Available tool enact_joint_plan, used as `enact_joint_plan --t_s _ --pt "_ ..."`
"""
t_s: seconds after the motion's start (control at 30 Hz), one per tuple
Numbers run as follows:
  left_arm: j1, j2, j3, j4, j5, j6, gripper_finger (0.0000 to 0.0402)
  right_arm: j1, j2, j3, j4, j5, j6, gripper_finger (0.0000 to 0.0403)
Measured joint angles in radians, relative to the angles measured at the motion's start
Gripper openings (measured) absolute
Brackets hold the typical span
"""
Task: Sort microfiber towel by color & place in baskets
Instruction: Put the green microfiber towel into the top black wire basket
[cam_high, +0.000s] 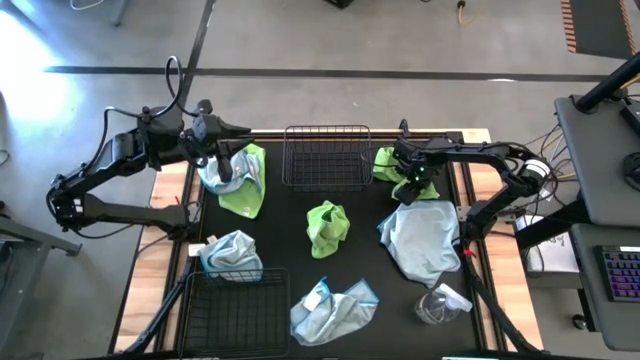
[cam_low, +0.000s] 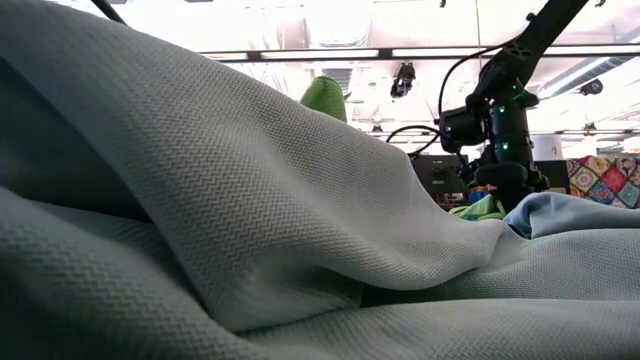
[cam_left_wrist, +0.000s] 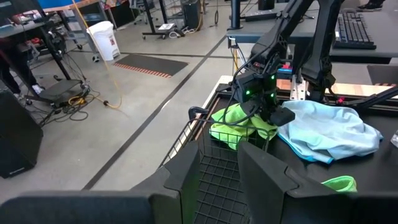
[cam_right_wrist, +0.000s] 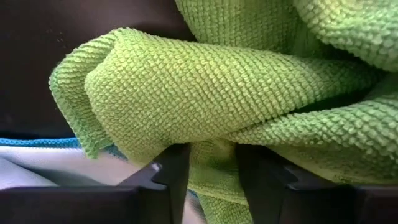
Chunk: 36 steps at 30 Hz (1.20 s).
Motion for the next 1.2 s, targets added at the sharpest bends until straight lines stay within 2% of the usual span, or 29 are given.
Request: enact_joint_plan --t_s 0.2,0.3,0.5,0.63,1.2 --pt "0.000 0.000 0.000 0.000 0.000 0.000 0.0095 0.000 0.000 0.000 0.007 -0.005 0.000 0.0039" --pt "0.000 0.000 0.000 0.000 0.000 0.000 0.0095 0.000 0.000 0.000 0.007 -0.005 0.001 0.0014" --pt "0.000 0.000 0.000 0.000 0.000 0.000 0.0095 0.000 -0.005 0.007 0.000 -0.013 0.027 0.0010" --pt "0.000 0.000 0.000 0.000 0.000 0.000 0.0095 0.000 -0.027 0.046 -0.001 -0.083 0.036 0.0009" --pt "0.000 0.000 0.000 0.000 0.000 0.008 0.0095 0.000 -0.224 0.388 -0.006 -0.107 0.096 0.0009"
